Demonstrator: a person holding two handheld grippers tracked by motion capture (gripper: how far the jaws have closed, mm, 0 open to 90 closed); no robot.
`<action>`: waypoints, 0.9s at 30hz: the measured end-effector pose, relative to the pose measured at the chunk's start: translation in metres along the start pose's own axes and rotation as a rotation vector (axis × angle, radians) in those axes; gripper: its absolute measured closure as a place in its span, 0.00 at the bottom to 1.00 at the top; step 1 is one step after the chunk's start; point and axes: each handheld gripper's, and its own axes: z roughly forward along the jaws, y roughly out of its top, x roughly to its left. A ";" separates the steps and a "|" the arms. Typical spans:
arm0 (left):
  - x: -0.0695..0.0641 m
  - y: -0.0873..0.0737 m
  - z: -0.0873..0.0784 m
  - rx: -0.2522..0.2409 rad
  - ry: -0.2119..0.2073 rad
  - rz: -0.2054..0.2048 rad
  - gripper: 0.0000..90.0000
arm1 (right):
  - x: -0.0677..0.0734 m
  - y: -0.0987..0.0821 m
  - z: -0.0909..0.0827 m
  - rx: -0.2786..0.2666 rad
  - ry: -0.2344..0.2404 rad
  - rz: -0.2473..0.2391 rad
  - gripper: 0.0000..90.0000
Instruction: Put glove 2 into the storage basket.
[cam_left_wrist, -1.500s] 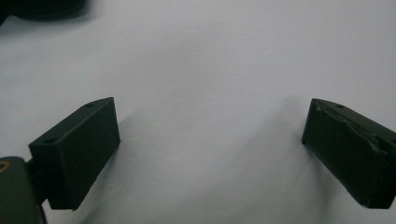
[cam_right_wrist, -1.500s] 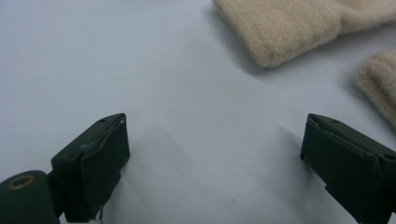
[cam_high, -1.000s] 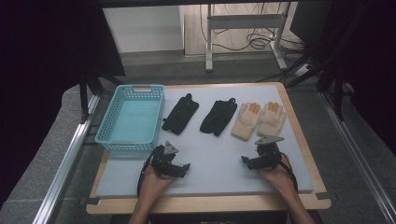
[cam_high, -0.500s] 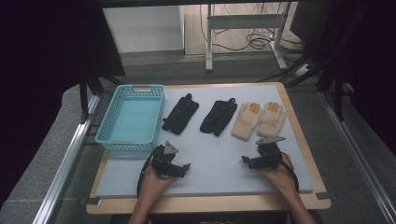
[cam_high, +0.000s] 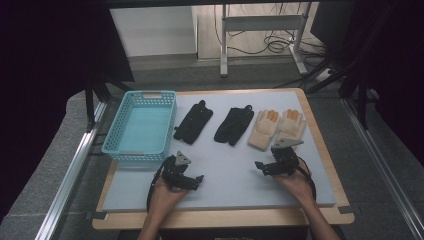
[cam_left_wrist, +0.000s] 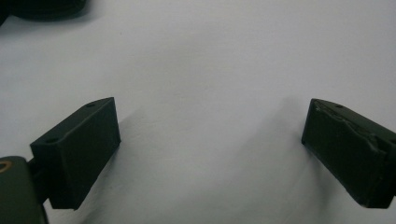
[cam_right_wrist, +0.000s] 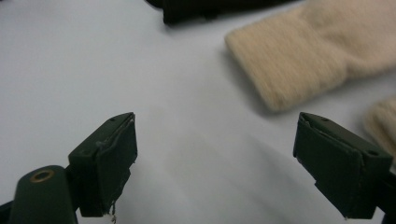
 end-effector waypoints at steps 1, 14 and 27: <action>0.000 0.000 0.000 0.000 0.000 0.000 0.05 | 0.001 0.008 0.002 -0.008 0.005 0.007 0.15; 0.000 0.000 0.000 0.000 0.000 0.000 0.05 | -0.005 0.052 0.025 -0.018 0.027 0.004 0.22; 0.000 0.000 0.000 -0.001 0.001 0.001 0.06 | -0.019 0.089 0.051 -0.006 0.002 0.020 0.38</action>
